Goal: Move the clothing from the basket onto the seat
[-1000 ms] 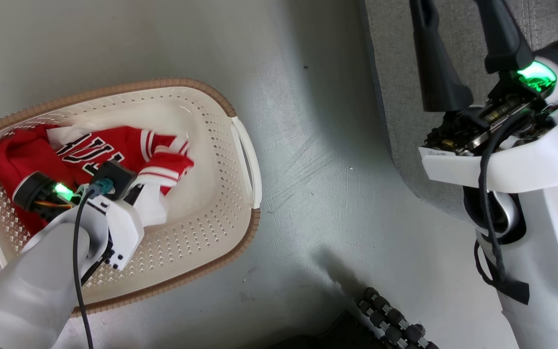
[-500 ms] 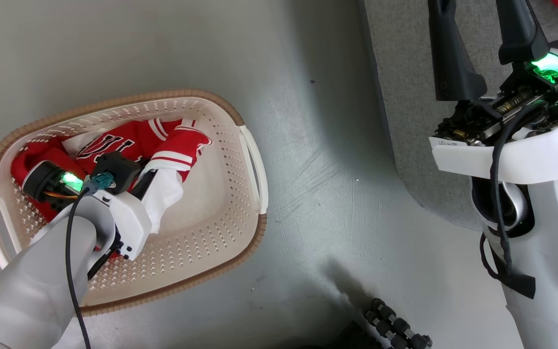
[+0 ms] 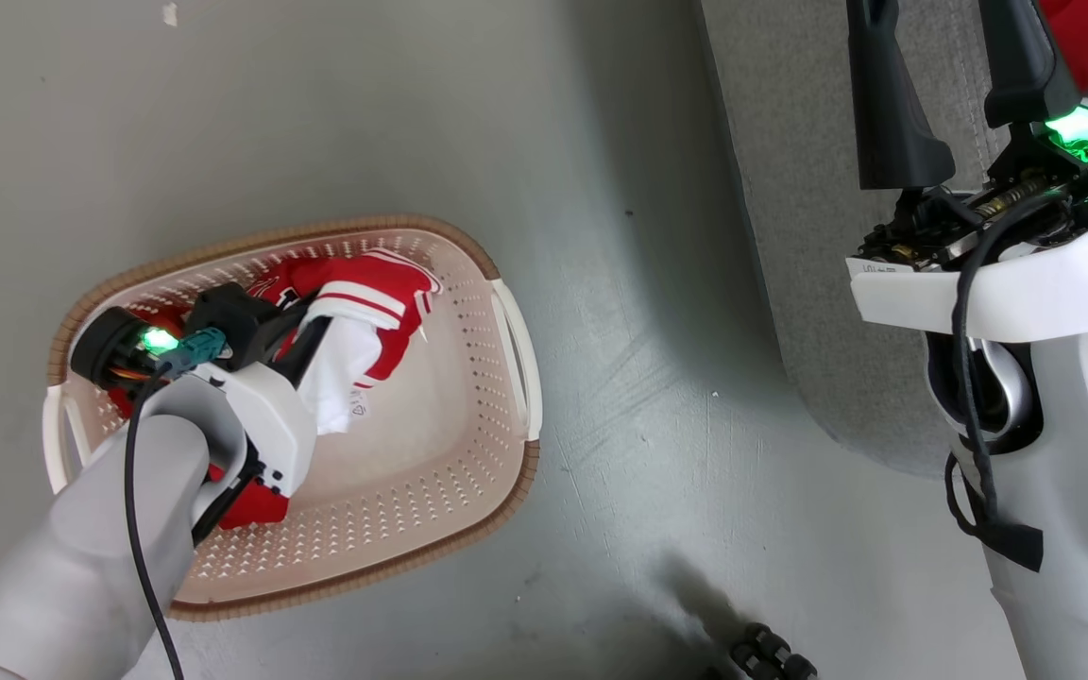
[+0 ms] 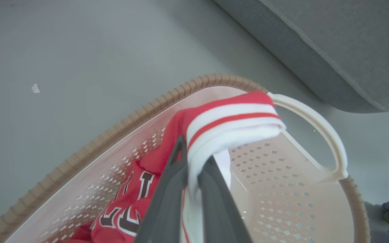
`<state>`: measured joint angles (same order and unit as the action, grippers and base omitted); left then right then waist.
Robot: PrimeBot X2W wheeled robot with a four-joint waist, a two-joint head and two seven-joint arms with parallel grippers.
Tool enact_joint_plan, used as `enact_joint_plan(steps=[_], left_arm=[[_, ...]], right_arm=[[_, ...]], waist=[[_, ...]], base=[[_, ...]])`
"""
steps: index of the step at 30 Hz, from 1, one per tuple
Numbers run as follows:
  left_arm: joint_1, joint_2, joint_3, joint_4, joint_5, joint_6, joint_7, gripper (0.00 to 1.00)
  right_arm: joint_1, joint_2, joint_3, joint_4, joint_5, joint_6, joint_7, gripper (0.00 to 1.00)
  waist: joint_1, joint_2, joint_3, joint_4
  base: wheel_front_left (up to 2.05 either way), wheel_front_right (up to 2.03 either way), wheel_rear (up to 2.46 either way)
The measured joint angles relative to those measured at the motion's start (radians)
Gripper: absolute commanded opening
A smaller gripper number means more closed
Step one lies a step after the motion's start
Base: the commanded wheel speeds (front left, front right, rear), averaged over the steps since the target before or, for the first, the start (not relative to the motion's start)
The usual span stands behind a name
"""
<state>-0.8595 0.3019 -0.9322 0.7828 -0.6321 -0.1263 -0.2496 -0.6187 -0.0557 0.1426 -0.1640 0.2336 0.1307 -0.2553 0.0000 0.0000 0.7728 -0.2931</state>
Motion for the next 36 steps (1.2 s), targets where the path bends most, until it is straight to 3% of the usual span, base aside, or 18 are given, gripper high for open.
enact_joint_plan(steps=[24, 36], left_arm=[[0.166, -0.018, 0.221, -0.27, 0.005, 0.0, 0.0, 0.0], [0.246, -0.043, 0.286, -0.365, 0.008, 0.0, 0.0, 0.0]], right_arm=[[0.088, -0.01, -0.029, 0.067, -0.032, 0.0, 0.0, 1.0], [0.154, -0.026, 0.004, 0.104, -0.021, 0.0, 0.0, 1.0]], waist=[[0.0, 0.0, -0.221, 0.077], [0.0, 0.0, -0.333, 0.112]], base=[[0.0, 0.0, 0.0], [0.0, 0.0, 0.0]])
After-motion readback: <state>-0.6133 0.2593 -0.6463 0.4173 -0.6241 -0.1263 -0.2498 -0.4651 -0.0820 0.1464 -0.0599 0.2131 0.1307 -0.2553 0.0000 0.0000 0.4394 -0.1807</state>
